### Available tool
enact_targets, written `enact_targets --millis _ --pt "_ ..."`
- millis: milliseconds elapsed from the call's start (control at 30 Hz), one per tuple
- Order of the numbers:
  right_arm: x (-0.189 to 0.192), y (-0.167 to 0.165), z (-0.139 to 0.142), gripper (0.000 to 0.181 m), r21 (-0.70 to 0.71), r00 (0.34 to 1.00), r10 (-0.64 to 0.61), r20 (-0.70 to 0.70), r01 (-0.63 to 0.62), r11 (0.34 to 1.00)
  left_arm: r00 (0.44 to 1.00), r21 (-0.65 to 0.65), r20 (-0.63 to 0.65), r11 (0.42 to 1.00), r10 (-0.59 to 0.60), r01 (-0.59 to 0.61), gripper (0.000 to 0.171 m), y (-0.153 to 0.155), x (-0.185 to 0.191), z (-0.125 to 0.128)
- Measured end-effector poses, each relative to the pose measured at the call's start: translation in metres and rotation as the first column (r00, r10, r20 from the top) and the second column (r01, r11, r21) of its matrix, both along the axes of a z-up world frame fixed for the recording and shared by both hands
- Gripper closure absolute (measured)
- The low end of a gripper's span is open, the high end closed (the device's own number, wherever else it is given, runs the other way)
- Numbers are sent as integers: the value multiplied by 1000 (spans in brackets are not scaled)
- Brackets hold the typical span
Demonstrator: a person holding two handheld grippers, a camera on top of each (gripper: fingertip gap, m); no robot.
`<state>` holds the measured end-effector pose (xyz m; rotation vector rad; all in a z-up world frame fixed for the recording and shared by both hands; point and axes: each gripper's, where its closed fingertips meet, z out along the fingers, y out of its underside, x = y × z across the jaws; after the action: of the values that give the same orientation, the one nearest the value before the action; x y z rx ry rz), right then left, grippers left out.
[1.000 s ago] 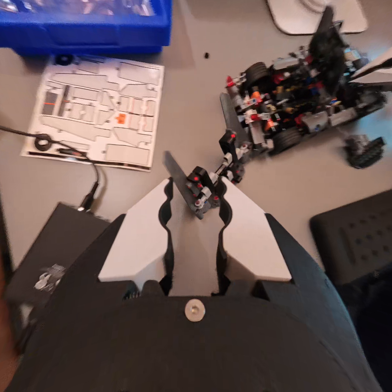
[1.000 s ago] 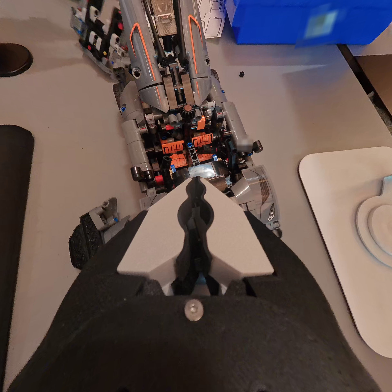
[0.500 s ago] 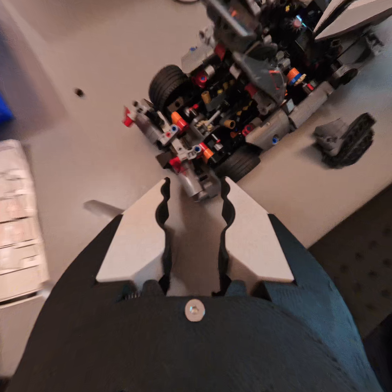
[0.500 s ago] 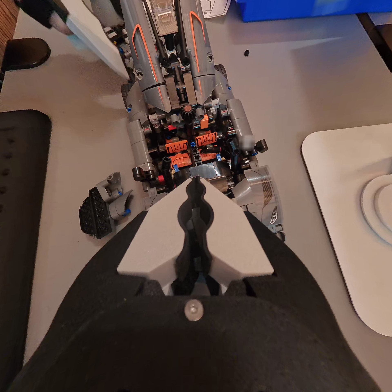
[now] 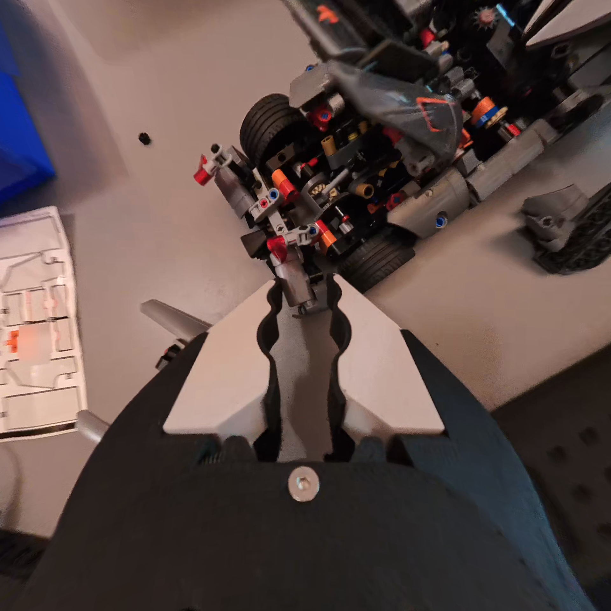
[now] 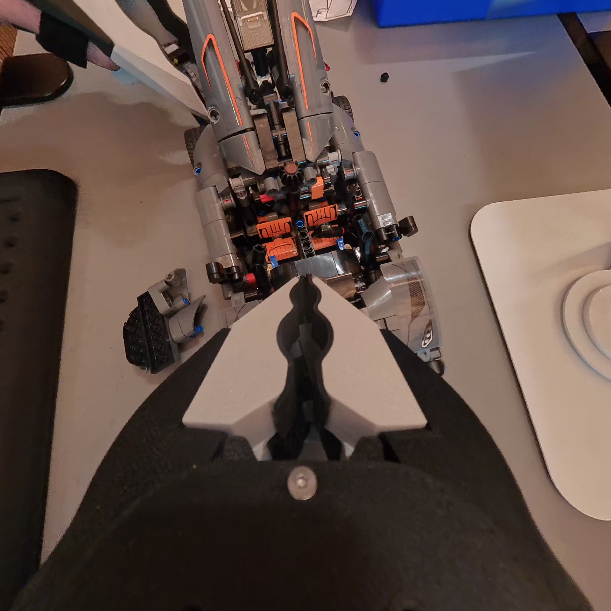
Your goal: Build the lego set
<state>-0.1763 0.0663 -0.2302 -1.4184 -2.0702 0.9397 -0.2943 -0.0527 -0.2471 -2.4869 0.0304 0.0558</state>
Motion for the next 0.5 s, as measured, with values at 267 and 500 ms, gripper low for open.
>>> enact_targets --millis 267,500 --pt "-2 -1 0 181 13 1000 -4 -10 5 1000 976 -37 -217 999 -28 20 149 -2 -11 7" --pt "-5 -3 -1 181 16 1000 -14 -16 14 1000 990 14 -140 1000 1 1 150 1 -23 2"
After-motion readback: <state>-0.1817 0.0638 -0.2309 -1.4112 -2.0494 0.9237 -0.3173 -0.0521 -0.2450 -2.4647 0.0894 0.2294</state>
